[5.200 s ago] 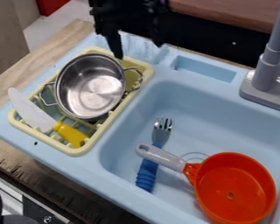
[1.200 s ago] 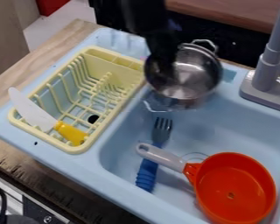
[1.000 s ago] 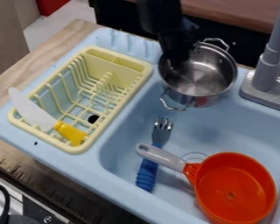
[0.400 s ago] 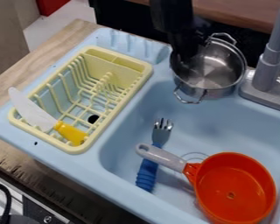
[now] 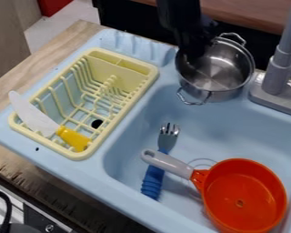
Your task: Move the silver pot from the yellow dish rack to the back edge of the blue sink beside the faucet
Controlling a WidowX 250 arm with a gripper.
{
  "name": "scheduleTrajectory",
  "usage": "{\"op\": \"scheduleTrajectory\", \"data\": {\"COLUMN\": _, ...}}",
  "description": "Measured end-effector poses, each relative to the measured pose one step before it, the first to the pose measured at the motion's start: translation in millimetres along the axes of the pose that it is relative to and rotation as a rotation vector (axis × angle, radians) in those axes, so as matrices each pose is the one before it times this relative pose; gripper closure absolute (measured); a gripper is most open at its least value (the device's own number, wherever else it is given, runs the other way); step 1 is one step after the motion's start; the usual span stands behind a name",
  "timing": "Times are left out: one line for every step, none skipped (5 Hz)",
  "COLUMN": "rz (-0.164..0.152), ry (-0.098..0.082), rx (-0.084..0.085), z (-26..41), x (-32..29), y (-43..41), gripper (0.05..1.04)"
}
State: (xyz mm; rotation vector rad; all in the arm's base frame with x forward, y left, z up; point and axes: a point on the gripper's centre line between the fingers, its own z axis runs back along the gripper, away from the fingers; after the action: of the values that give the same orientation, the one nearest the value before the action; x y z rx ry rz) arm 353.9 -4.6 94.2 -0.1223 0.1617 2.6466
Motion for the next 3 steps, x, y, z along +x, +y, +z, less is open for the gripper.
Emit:
{"op": "scheduleTrajectory", "data": {"rz": -0.0759, "ry": -0.0108, "rx": 0.0008, "z": -0.34, "x": 1.87, "y": 0.1, "gripper": 0.598}}
{"op": "scheduleTrajectory", "data": {"rz": -0.0623, "ry": -0.0021, "rx": -0.0197, "z": 6.19, "x": 5.19, "y": 0.07, "gripper": 0.303}}
{"op": "scheduleTrajectory", "data": {"rz": -0.0708, "ry": 0.0442, "rx": -0.0201, "z": 14.2, "x": 2.86, "y": 1.99, "gripper": 0.089}}
